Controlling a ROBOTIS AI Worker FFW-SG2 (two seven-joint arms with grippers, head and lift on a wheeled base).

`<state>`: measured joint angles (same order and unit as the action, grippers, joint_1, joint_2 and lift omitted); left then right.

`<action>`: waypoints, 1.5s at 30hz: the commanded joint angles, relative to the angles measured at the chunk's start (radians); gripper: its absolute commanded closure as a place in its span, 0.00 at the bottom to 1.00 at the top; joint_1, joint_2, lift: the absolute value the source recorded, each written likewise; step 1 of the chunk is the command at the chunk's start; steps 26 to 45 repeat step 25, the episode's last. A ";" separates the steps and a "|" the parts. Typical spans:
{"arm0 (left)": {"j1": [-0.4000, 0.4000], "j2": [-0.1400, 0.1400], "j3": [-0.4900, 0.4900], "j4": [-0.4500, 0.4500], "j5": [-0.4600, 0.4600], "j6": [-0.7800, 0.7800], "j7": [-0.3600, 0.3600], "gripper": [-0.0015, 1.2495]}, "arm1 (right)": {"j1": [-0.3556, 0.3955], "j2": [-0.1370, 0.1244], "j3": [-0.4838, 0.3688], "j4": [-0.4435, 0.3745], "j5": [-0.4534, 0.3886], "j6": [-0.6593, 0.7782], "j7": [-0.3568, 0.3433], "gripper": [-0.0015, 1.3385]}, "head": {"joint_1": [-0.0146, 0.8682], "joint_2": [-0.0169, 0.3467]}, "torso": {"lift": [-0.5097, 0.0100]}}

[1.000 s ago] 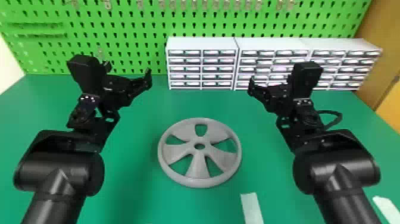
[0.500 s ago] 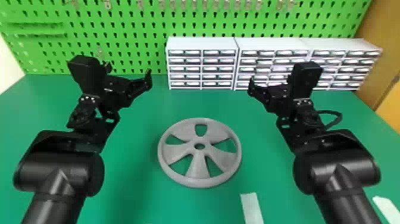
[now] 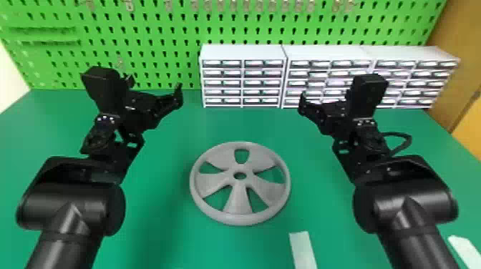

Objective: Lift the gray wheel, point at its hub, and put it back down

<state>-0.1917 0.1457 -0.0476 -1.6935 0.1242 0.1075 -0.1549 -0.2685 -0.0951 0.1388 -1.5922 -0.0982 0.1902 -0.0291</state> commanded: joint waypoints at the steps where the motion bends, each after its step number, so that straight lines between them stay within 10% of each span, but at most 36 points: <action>1: 0.000 0.000 0.000 0.000 0.000 0.001 0.000 0.03 | 0.000 0.000 0.001 0.000 0.000 0.000 0.000 0.04 | 0.80 0.18 | 0.81; 45: 0.000 0.000 0.002 0.000 0.000 0.003 0.000 0.03 | -0.005 0.002 0.002 0.000 0.000 0.000 0.000 0.04 | 0.80 0.18 | 0.81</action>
